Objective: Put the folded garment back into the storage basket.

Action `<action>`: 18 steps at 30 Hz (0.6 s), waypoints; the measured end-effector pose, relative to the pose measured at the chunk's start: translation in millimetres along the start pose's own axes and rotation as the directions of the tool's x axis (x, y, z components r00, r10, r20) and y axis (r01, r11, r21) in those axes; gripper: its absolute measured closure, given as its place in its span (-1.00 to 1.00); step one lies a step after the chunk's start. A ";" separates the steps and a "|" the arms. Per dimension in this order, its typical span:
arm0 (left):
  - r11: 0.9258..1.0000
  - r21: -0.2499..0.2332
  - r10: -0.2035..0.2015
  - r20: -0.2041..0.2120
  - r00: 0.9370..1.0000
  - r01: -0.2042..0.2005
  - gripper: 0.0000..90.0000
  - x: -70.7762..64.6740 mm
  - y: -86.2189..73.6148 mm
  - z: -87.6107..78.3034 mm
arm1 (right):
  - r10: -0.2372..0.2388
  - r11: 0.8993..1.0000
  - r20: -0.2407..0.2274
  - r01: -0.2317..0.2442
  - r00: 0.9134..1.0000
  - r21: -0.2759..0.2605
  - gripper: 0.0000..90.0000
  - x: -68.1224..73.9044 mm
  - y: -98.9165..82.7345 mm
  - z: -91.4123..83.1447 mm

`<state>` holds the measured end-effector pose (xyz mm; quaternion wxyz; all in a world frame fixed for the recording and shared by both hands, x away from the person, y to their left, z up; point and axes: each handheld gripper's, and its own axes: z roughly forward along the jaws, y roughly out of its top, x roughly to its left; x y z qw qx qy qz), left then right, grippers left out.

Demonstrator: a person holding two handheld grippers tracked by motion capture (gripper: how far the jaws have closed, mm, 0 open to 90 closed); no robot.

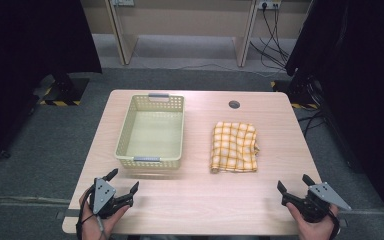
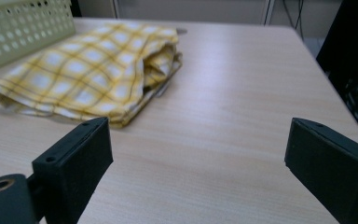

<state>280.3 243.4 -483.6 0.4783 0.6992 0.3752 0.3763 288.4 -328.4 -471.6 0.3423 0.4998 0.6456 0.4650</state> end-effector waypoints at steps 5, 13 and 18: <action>0.999 -0.017 -0.028 0.002 1.000 0.028 -0.58 1.8 -1.2 -2.6 | 0.000 1.000 -0.012 0.000 1.000 0.006 -0.84 1.9 -2.8 0.9; 1.000 -0.024 -0.014 0.029 0.999 0.014 -0.57 -4.5 0.8 -2.5 | -0.026 1.000 -0.017 0.026 1.000 0.016 -0.86 3.6 0.2 3.2; 0.999 -0.044 -0.015 0.082 0.996 0.018 -0.56 -18.5 18.4 0.1 | -0.045 0.999 -0.024 0.045 0.999 0.006 -0.85 1.7 15.4 5.3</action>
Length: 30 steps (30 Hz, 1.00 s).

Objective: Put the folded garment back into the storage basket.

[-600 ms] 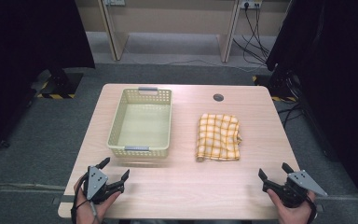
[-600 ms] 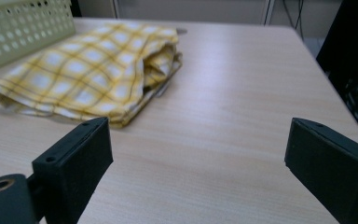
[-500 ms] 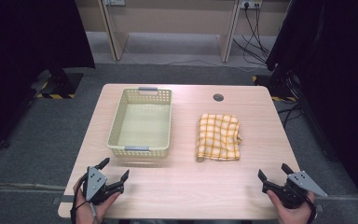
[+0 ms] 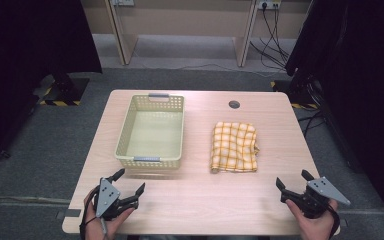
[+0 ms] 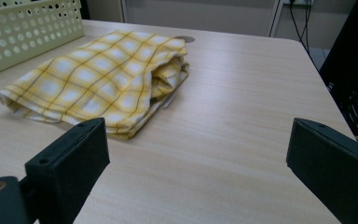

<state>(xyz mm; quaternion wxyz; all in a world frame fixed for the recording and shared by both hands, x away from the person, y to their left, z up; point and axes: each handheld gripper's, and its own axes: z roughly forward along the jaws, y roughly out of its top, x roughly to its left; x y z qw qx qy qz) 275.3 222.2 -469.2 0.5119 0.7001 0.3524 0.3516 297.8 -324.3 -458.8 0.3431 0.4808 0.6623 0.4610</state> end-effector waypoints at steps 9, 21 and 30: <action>0.996 -0.058 0.072 0.137 0.988 -0.065 -0.55 -38.6 43.0 27.3 | -0.039 0.999 -0.042 0.040 0.998 0.013 -0.82 6.5 29.2 17.9; 0.988 -0.044 0.157 0.261 0.952 -0.151 -0.55 -72.6 63.4 73.3 | -0.046 0.999 -0.081 0.048 0.996 0.013 -0.82 5.5 55.9 39.8; 0.984 -0.036 0.177 0.300 0.937 -0.174 -0.55 -88.7 68.2 100.0 | -0.056 0.998 -0.073 0.058 0.996 0.019 -0.82 1.5 70.4 52.5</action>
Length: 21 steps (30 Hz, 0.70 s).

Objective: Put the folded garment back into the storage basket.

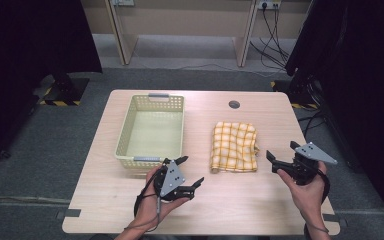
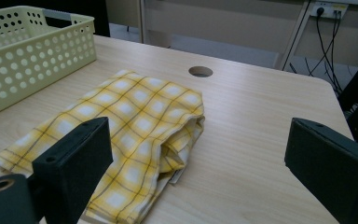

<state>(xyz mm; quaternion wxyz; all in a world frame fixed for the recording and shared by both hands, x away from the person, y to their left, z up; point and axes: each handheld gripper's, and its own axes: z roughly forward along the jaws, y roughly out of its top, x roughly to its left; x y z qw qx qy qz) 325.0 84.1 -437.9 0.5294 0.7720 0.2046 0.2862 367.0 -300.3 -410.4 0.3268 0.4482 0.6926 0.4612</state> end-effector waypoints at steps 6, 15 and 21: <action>1.000 0.023 0.010 0.016 1.000 -0.011 -0.55 -1.6 2.5 14.3 | -0.002 1.000 0.001 0.002 1.000 0.014 -0.82 -5.1 3.9 7.6; 0.997 0.063 0.039 0.053 0.998 -0.043 -0.55 -4.1 9.6 40.5 | -0.010 0.999 0.006 0.010 1.000 0.039 -0.82 -11.7 14.5 24.0; 0.996 0.078 0.036 0.076 0.996 -0.042 -0.55 -3.6 13.7 59.0 | -0.038 0.997 0.024 0.036 0.999 0.070 -0.80 -16.6 22.6 39.8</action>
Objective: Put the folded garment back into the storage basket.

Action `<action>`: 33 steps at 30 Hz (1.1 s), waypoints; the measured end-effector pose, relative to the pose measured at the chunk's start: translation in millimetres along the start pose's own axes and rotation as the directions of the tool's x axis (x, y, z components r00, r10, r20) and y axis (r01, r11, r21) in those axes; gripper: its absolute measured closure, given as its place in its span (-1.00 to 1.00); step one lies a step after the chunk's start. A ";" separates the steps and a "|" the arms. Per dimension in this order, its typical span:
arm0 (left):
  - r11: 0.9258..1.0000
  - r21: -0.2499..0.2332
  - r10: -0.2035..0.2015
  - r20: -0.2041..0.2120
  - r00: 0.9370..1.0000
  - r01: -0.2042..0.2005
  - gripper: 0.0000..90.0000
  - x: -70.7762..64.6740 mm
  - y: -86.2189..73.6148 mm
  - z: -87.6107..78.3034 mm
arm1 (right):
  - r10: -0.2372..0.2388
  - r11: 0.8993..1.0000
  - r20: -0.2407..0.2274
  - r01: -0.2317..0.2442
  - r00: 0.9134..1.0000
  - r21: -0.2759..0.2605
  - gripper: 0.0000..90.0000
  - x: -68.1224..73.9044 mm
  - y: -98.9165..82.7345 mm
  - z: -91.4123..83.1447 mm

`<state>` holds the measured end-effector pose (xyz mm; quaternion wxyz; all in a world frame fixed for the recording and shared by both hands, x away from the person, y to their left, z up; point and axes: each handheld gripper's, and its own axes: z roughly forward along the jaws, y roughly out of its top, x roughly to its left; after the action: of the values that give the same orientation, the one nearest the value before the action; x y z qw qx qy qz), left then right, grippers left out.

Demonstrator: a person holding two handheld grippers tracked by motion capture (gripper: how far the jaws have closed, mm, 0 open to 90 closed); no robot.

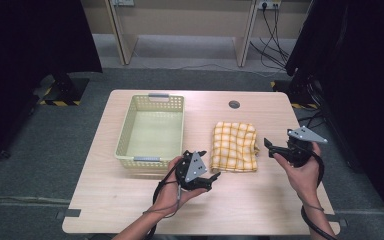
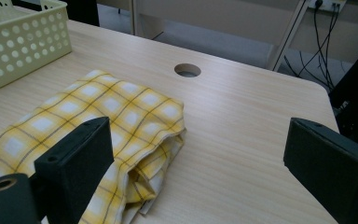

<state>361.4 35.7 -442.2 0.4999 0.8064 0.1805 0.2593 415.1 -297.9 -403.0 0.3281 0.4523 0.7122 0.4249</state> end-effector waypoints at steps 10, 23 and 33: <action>0.996 0.079 0.027 0.002 1.000 -0.027 -0.55 -0.5 1.2 27.1 | -0.031 0.999 0.011 0.031 0.999 0.033 -0.73 -2.1 13.4 24.3; 0.987 0.164 0.002 -0.006 1.000 -0.001 -0.48 8.0 -4.9 60.4 | -0.034 0.994 -0.025 0.036 0.999 0.108 -0.66 -1.7 25.6 65.8; 0.984 0.179 -0.022 -0.005 1.000 0.023 -0.43 9.8 -8.1 65.5 | -0.025 0.988 -0.050 0.032 0.998 0.152 -0.64 1.6 27.1 86.6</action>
<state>408.2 -2.1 -471.1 0.4279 0.8456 0.2130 0.2377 498.1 -263.5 -415.5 0.2812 0.4555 0.7568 0.3751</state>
